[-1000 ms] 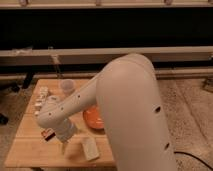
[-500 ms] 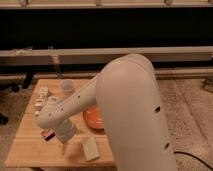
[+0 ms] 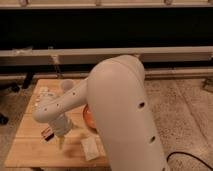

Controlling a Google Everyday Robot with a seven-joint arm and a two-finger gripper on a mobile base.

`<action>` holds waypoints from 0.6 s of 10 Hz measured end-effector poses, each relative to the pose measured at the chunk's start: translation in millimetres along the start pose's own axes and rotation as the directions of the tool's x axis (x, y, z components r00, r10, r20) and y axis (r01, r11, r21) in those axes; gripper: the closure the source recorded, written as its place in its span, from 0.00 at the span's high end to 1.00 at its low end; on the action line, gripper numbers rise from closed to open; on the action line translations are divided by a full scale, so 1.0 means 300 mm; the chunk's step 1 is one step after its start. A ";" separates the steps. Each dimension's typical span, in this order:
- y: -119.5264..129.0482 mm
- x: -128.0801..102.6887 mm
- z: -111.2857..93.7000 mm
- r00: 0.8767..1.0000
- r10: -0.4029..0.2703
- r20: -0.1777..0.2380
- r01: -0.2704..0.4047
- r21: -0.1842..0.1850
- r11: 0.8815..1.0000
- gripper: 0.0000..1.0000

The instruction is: Push the eraser across the table

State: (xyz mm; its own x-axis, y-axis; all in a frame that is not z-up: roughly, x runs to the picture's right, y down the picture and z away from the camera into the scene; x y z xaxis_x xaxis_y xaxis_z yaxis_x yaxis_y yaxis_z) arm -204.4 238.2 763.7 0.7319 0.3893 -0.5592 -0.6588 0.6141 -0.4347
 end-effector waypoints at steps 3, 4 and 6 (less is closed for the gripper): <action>-0.018 -0.196 -0.047 1.000 -0.020 0.020 0.019 0.025 1.000 0.80; -0.021 -0.223 -0.056 0.999 -0.020 0.027 0.019 0.032 0.999 0.80; -0.005 -0.296 -0.083 0.998 -0.039 0.057 0.035 0.059 0.998 0.80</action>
State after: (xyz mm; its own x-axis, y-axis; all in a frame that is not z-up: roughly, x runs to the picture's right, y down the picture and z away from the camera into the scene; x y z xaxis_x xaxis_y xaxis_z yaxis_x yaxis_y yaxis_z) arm -272.9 185.7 796.4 0.7657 0.4036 -0.5008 -0.6210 0.6669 -0.4119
